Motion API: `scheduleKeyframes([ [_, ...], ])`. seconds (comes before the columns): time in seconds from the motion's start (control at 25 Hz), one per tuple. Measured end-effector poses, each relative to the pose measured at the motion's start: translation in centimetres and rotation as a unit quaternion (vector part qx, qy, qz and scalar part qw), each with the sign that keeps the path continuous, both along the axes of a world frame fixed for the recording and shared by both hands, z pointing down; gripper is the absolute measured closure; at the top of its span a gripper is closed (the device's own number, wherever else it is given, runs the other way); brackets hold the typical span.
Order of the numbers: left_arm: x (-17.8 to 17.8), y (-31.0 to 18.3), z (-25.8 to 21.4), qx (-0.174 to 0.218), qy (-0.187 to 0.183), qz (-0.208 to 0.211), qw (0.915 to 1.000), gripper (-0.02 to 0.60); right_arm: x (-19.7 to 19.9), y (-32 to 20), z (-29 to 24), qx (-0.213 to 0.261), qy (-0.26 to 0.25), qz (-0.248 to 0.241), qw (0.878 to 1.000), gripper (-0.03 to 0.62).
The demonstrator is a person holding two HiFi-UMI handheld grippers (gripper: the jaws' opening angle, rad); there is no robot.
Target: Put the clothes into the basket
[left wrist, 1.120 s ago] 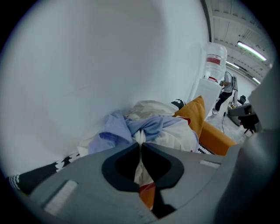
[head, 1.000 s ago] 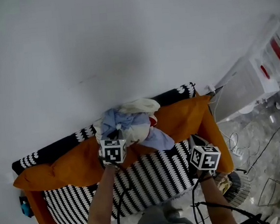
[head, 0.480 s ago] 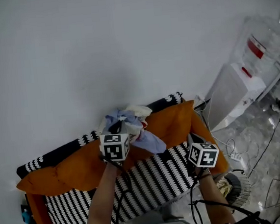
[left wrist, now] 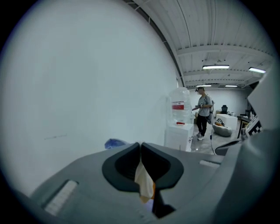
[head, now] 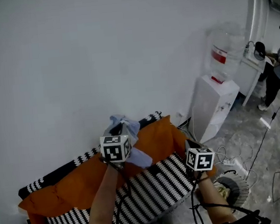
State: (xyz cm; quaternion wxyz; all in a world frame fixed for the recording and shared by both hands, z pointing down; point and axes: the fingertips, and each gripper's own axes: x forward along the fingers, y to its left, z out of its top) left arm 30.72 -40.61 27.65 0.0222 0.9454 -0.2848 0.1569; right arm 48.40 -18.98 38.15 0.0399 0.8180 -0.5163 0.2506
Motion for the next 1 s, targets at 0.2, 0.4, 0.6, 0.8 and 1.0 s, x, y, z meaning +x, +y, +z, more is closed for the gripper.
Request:
scheduleKeyframes([
  [0.2, 2.9, 4.2, -3.2, 0.018, 0.02, 0.028, 0.9992, 0.561, 2.1, 4.5, -3.1, 0.022, 0.019, 0.029, 0.999, 0.591],
  [0.4, 5.3, 8.9, -6.5, 0.042, 0.037, 0.063, 0.9964, 0.56, 3.2, 9.6, -5.4, 0.039, 0.029, 0.06, 0.997, 0.591],
  [0.6, 8.1, 13.7, -8.4, 0.064, 0.036, 0.099, 0.9924, 0.561, 4.8, 15.6, -6.1, 0.047, 0.032, 0.1, 0.993, 0.591],
  [0.8, 10.6, 18.3, -9.7, 0.08, 0.043, 0.131, 0.9872, 0.56, 6.4, 21.1, -6.5, 0.056, 0.034, 0.138, 0.988, 0.591],
  [1.0, 13.1, 24.0, -11.3, 0.086, 0.054, 0.174, 0.9795, 0.561, 7.5, 26.9, -7.0, 0.063, 0.037, 0.174, 0.982, 0.591],
])
